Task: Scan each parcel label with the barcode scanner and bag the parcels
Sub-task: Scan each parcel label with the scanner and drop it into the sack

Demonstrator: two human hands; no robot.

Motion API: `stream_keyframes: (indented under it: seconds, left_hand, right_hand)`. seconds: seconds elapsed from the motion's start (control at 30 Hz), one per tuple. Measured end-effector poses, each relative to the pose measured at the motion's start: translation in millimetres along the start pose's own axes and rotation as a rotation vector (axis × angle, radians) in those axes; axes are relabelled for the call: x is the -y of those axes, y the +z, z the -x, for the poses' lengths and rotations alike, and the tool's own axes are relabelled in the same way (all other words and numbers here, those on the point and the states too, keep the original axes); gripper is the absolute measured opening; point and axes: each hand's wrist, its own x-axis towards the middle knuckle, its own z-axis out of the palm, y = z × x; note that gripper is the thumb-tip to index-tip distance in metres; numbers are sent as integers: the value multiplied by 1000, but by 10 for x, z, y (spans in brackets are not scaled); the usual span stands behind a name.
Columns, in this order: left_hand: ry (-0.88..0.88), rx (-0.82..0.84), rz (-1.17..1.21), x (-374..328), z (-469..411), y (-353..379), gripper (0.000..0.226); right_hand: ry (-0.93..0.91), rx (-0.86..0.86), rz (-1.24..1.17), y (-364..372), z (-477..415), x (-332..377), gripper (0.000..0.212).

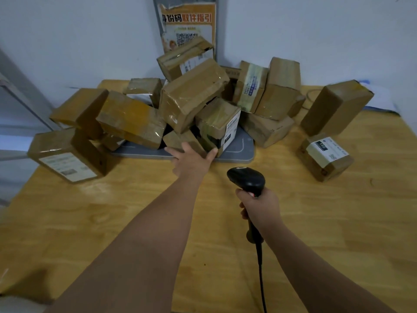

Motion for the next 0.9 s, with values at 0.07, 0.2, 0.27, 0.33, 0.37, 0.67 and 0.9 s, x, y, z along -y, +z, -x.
stream_keyframes:
  seconds: [0.07, 0.2, 0.27, 0.33, 0.37, 0.67, 0.9]
  left_hand:
    - [-46, 2, 32, -41, -47, 27, 98]
    - [-64, -23, 147, 113, 7, 65, 85]
    - [-25, -24, 312, 297, 172, 99, 79]
    - [-24, 41, 607, 516, 401, 124, 74]
    - [-42, 88, 736, 624, 515, 131, 68]
    - [-9, 362, 953, 1030, 940, 15, 31]
    - [175, 728, 403, 889, 939, -315, 46]
  right_hand:
    - [1, -9, 13, -23, 2, -13, 14]
    - [4, -45, 5, -105, -13, -44, 16]
    - [5, -52, -4, -131, -3, -67, 12]
    - [12, -54, -8, -152, 30, -102, 10]
    - [13, -53, -7, -161, 47, -123, 10]
    - [31, -6, 26, -181, 208, -273, 16]
    - [-25, 19, -17, -265, 342, -277, 23]
